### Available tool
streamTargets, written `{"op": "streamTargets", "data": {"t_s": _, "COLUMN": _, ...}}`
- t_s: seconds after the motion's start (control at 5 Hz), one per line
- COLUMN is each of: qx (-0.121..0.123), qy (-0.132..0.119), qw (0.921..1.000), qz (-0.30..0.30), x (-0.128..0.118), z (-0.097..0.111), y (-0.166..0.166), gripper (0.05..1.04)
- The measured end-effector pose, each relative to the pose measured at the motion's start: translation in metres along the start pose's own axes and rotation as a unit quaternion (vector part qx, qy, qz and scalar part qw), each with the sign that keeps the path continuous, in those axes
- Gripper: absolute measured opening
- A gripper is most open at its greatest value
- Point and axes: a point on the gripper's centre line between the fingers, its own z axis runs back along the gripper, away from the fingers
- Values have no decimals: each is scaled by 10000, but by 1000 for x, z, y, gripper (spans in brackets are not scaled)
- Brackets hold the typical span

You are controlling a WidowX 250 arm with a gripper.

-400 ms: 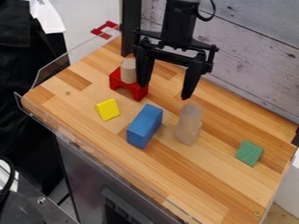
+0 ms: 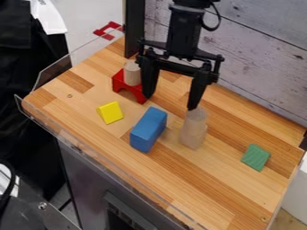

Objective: Move cylinder on top of blue rectangular object

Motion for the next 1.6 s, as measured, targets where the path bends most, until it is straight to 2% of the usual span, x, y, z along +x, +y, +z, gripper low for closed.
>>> {"op": "streamTargets", "data": {"t_s": 0.6, "qx": -63, "qy": -269, "qw": 9987, "qz": -438, "x": 1, "z": -2, "y": -25, "gripper": 1000}}
{"op": "streamTargets", "data": {"t_s": 1.0, "qx": -13, "qy": -214, "qw": 9989, "qz": -409, "x": 8, "z": -13, "y": -24, "gripper": 1000}}
{"op": "streamTargets", "data": {"t_s": 1.2, "qx": 58, "qy": -411, "qw": 9986, "qz": -317, "x": 13, "z": -20, "y": -21, "gripper": 1000}}
{"op": "streamTargets", "data": {"t_s": 1.4, "qx": -21, "qy": -445, "qw": 9985, "qz": -302, "x": 15, "z": -21, "y": -23, "gripper": 1000}}
{"op": "streamTargets", "data": {"t_s": 1.6, "qx": 2, "qy": -255, "qw": 9992, "qz": -297, "x": 16, "z": -31, "y": -23, "gripper": 1000}}
